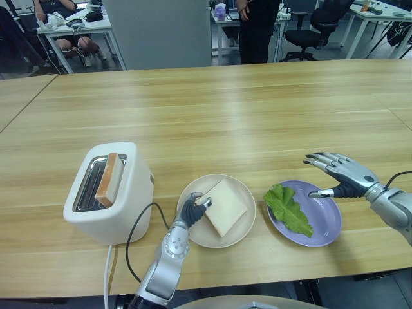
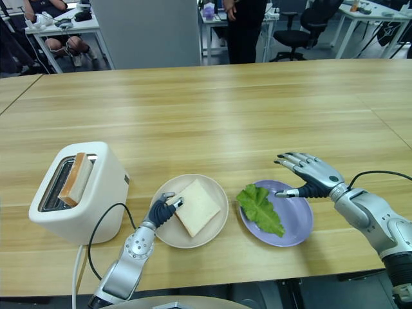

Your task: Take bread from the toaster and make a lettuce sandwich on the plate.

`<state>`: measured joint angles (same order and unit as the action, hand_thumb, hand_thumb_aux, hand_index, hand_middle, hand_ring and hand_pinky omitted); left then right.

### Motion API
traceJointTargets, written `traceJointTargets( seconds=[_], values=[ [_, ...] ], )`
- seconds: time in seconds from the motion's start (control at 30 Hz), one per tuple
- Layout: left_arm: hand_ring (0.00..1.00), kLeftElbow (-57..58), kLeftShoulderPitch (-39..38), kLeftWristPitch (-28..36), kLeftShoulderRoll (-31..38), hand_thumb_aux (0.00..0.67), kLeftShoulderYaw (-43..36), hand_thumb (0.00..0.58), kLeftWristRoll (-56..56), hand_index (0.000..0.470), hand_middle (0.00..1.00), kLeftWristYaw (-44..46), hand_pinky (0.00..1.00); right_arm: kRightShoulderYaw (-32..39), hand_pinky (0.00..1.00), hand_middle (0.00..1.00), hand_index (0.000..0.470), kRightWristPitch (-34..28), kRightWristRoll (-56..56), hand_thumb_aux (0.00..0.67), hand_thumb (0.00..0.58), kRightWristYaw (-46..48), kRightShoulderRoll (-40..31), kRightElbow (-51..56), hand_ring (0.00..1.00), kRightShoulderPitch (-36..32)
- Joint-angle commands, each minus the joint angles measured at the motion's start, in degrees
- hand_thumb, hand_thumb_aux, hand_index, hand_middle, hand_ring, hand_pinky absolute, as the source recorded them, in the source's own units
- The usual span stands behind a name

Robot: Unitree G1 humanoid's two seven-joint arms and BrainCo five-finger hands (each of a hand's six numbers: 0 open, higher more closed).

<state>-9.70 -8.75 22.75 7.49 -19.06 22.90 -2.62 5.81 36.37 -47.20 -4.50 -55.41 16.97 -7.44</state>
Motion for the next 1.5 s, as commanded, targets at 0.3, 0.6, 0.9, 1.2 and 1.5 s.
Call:
traceJointTargets(
  seconds=[0.3, 0.6, 0.9, 1.2, 1.5],
  values=[
    [0.64, -1.5, 0.3, 3.6, 1.6, 0.000, -0.7, 0.000, 14.1, 0.000, 0.64, -7.7, 0.64, 8.9, 0.00, 0.00, 0.000, 2.3, -7.9, 0.000, 0.000, -4.9, 0.6, 3.6, 0.00, -4.1],
    [0.31, -10.1, -1.1, 9.4, 1.7, 0.000, -3.1, 0.000, 26.0, 0.000, 0.31, -5.7, 0.31, 10.2, 0.00, 0.00, 0.000, 1.0, -4.4, 0.000, 0.000, 1.3, 2.6, -1.5, 0.00, -3.3],
    [0.00, -18.0, -7.4, 9.7, 0.8, 0.000, -2.9, 0.000, 30.7, 0.000, 0.00, -3.9, 0.00, 9.9, 0.00, 0.00, 0.000, -2.9, -2.8, 0.000, 0.000, 7.9, 3.5, -9.6, 0.00, 0.7],
    [0.00, -21.8, -9.8, 9.1, 0.3, 0.000, 0.2, 0.000, 31.6, 0.000, 0.00, -3.0, 0.00, 10.7, 0.00, 0.00, 0.000, -4.2, -9.0, 0.000, 0.000, 6.6, 1.9, -8.8, 0.00, -0.6],
    [0.00, -22.5, -13.4, 7.5, -1.6, 0.000, 0.8, 0.000, 31.7, 0.000, 0.00, -3.6, 0.00, 12.2, 0.00, 0.00, 0.000, -7.8, -14.5, 0.000, 0.000, 3.1, 1.9, -0.4, 0.00, -6.6]
  ],
)
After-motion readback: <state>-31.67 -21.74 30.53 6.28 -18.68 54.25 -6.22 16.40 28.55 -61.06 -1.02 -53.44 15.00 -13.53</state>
